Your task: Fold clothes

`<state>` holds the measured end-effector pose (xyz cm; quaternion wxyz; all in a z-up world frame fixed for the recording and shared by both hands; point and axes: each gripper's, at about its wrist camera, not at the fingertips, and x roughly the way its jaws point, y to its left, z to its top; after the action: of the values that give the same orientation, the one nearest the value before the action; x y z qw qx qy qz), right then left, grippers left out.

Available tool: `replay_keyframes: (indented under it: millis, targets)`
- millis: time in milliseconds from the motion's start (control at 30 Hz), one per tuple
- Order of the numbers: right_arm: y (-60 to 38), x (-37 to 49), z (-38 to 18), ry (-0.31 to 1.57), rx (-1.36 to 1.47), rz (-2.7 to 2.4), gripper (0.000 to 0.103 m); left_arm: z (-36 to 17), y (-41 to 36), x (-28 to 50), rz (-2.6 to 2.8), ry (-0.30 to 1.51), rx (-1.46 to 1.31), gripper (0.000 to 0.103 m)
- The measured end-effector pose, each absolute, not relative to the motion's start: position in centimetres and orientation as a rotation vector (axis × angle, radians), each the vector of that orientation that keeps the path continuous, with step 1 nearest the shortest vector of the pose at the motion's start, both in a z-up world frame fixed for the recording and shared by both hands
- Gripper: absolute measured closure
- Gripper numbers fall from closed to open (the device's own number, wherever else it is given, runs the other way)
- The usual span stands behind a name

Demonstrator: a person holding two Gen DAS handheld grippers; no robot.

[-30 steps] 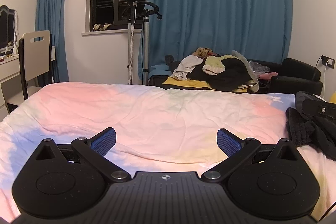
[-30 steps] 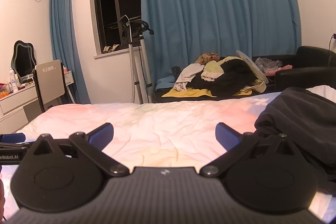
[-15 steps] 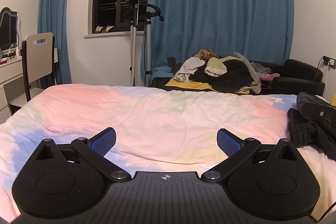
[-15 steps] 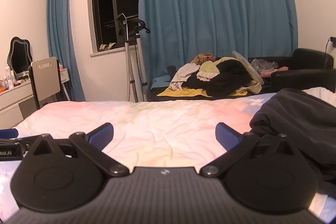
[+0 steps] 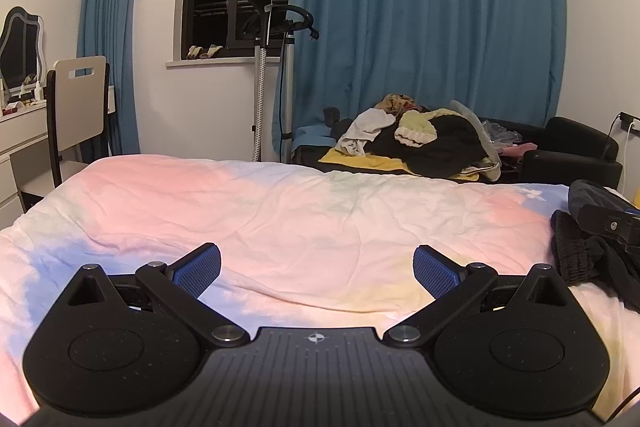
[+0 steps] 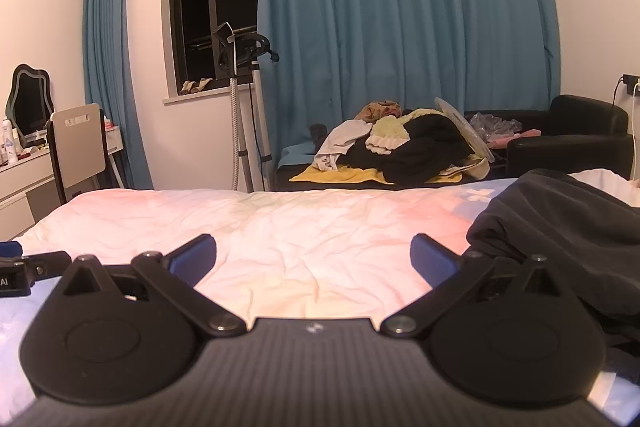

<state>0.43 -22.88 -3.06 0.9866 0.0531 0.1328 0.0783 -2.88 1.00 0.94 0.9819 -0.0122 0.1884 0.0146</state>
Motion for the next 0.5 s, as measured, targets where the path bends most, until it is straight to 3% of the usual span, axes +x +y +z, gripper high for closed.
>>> replay_keyframes:
  millis: [500]
  targets:
    - [-22.8, 0.2, -3.18, 0.271, 0.109, 0.161, 0.0, 0.83, 0.64, -3.09, 0.023, 0.385, -0.012, 0.0]
